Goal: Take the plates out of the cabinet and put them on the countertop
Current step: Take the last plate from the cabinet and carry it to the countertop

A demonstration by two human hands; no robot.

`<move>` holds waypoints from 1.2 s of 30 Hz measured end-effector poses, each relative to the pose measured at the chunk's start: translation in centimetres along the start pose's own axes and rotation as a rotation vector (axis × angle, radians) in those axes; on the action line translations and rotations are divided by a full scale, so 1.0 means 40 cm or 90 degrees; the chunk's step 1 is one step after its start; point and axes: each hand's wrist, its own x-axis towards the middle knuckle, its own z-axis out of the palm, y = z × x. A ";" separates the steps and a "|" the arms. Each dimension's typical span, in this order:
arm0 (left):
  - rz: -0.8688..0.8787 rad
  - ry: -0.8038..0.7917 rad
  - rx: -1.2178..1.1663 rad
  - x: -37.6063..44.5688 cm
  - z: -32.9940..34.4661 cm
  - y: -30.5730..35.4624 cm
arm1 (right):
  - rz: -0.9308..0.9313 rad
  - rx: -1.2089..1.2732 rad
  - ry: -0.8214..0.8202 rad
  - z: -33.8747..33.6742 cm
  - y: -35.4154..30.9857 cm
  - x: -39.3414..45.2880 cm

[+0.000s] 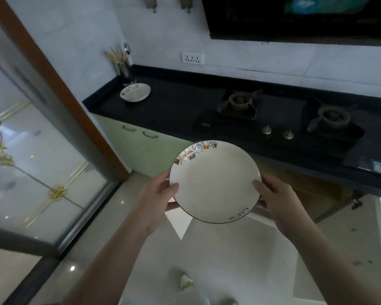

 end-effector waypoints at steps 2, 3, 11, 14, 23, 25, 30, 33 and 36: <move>0.010 0.005 -0.003 -0.020 -0.033 0.012 | -0.008 -0.008 -0.020 0.028 -0.012 -0.009; 0.014 0.010 -0.002 -0.026 -0.049 0.018 | -0.011 -0.017 -0.023 0.044 -0.021 -0.013; 0.017 0.051 -0.035 0.001 -0.198 0.059 | -0.070 -0.096 -0.011 0.196 -0.085 -0.011; 0.030 0.034 -0.021 0.023 -0.263 0.090 | -0.078 -0.086 0.001 0.260 -0.117 -0.001; 0.018 -0.010 -0.038 0.152 -0.399 0.155 | -0.098 -0.084 0.067 0.397 -0.173 0.066; 0.014 -0.014 -0.040 0.181 -0.416 0.165 | -0.095 -0.084 0.068 0.417 -0.177 0.083; 0.013 -0.031 -0.029 0.298 -0.429 0.200 | -0.108 -0.089 0.099 0.450 -0.182 0.173; 0.006 -0.033 -0.024 0.370 -0.415 0.222 | -0.115 -0.087 0.105 0.448 -0.197 0.240; -0.007 -0.045 -0.038 0.437 -0.407 0.256 | -0.118 -0.060 0.102 0.447 -0.235 0.307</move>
